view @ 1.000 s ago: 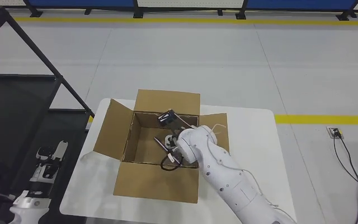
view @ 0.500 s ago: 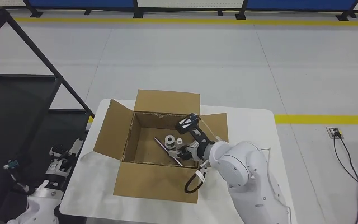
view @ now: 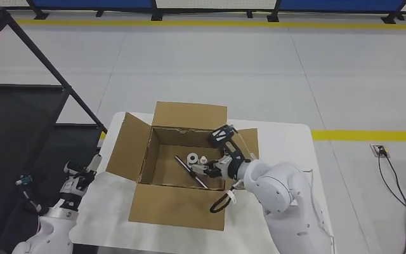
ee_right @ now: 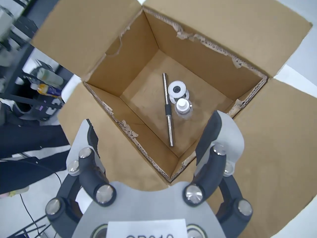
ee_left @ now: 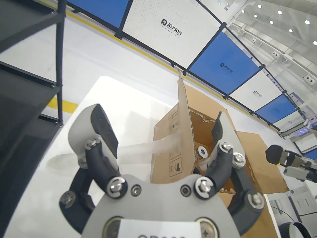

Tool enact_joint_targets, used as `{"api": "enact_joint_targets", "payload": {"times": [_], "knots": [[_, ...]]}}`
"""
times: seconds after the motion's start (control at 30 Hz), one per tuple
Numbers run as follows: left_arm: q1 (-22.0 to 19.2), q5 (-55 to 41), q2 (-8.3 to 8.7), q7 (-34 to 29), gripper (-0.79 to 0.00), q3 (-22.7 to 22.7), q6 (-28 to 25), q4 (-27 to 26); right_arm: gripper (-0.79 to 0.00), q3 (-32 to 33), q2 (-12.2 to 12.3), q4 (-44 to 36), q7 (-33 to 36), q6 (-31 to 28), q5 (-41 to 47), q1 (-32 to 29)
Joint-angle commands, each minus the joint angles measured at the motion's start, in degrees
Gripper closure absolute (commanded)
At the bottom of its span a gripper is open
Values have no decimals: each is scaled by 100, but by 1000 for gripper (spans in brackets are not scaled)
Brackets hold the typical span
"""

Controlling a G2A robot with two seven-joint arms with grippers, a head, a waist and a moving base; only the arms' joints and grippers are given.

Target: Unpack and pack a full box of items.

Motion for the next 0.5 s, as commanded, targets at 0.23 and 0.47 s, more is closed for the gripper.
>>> {"api": "enact_joint_targets", "payload": {"times": [0.23,0.47], "knots": [[-651,-858,16,-972,-785,421,43,437,-785,1393,179,-660,-808,-91,1080,-826],[-667,-707,9,-940,-785,743,-146,252,-785,2292,346,240,-273,-147,2081,-583]]}}
